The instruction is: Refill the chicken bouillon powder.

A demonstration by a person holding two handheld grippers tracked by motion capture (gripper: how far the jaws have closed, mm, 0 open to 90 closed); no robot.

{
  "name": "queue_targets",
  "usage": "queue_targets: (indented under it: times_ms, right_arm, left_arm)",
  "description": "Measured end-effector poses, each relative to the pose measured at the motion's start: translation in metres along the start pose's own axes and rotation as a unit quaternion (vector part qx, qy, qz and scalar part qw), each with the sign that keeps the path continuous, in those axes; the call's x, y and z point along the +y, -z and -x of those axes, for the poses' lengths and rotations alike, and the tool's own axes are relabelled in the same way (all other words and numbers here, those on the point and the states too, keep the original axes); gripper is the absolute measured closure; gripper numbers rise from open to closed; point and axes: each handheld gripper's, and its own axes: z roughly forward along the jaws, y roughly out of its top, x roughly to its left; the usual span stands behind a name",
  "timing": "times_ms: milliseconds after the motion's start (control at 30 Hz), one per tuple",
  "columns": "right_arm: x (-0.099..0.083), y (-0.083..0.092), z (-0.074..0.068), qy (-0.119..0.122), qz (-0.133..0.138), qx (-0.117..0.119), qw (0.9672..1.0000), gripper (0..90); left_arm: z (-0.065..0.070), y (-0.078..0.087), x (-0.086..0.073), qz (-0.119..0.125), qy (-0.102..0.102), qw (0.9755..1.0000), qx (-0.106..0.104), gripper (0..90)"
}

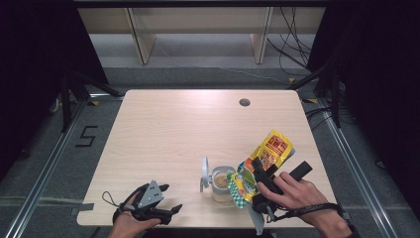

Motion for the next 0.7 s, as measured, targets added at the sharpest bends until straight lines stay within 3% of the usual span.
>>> queue_targets:
  times_ms: [267, 300, 700]
  right_arm:
    - [-0.0002, 0.0007, -0.0006, -0.001, 0.000, 0.001, 1.0000, 61.1]
    - [-0.0002, 0.0008, -0.0005, -0.001, 0.000, 0.001, 1.0000, 61.1]
    - [0.0001, 0.0007, 0.0000, 0.000, 0.001, 0.000, 1.0000, 61.1]
  left_arm:
    - [0.0013, -0.0009, -0.0002, 0.006, 0.009, 0.9999, -0.001, 21.7]
    - [0.0004, -0.0001, -0.0001, 0.000, 0.002, 1.0000, -0.002, 21.7]
    - [0.0011, -0.0008, -0.0001, 0.005, 0.006, 1.0000, 0.000, 21.7]
